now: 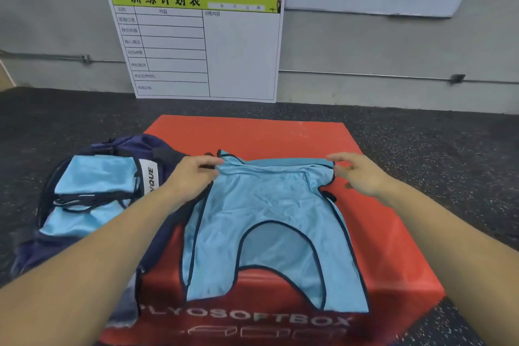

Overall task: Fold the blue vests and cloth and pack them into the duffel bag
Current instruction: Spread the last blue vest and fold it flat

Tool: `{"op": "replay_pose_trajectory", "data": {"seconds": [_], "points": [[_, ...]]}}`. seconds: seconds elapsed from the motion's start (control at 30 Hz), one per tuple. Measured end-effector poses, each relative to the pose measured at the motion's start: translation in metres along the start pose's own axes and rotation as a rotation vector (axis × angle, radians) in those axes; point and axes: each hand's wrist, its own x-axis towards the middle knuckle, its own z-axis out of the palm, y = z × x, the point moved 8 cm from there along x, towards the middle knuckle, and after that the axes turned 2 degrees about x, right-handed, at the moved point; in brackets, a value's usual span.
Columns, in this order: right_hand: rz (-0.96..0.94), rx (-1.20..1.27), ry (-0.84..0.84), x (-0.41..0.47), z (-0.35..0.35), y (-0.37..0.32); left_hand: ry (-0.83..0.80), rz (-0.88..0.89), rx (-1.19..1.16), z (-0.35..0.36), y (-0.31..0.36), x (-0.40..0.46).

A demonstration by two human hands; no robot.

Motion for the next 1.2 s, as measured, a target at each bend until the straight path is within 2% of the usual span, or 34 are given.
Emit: {"op": "replay_pose_trajectory", "data": {"seconds": [0.3, 0.47, 0.67, 0.83, 1.03, 1.2], "points": [[0.0, 0.015, -0.092, -0.114, 0.034, 0.046, -0.042, 0.059, 0.104, 0.026, -0.03, -0.117], [0.022, -0.005, -0.144, -0.156, 0.054, 0.087, -0.088, 0.026, 0.199, 0.043, -0.058, -0.163], [0.052, -0.023, -0.167, -0.189, 0.066, 0.121, -0.109, -0.012, 0.233, 0.051, -0.086, -0.192], [0.102, -0.009, -0.158, -0.199, 0.066, 0.134, -0.022, -0.015, 0.274, 0.047, -0.1, -0.2], [0.212, 0.135, -0.248, -0.21, 0.078, 0.139, -0.074, -0.101, 0.114, 0.055, -0.11, -0.203], [0.238, 0.285, -0.262, -0.217, 0.082, 0.123, -0.077, -0.07, 0.071, 0.057, -0.099, -0.198]]}}
